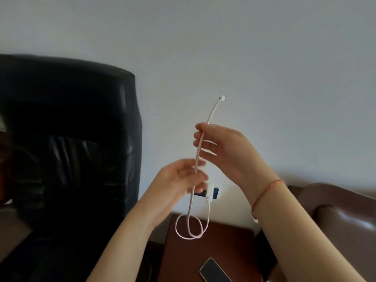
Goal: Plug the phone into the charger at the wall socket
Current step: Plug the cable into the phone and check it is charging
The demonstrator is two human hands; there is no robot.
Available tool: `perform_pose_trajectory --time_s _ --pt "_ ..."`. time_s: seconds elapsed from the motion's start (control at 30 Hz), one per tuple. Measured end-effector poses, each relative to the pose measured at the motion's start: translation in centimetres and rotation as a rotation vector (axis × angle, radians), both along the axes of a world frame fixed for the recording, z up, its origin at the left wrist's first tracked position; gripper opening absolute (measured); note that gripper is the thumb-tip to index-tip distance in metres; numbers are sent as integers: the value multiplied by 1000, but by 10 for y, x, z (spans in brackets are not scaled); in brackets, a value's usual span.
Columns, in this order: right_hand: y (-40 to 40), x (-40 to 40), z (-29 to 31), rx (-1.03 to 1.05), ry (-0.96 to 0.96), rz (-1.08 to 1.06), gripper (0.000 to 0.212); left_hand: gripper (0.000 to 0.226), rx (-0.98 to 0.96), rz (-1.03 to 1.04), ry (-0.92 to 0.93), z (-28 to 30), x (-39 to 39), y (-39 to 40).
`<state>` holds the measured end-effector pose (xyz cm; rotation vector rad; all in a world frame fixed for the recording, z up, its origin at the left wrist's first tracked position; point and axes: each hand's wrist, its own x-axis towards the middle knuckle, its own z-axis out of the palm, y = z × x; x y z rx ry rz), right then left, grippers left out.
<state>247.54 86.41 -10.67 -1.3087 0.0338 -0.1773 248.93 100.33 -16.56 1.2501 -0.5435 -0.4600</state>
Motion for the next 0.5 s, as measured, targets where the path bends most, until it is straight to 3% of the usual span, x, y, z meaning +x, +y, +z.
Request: perform_pose_trajectory --time_s 0.17,0.4,0.5 --pt "10 -55 14 8 -26 3 19 15 361 19 -167 -21 -52 11" --pt "-6 -157 38 83 -11 81 21 28 382 -173 -189 9 -141 1" --pt "-13 -194 44 -13 14 85 16 43 205 -165 -72 39 -168 -11"
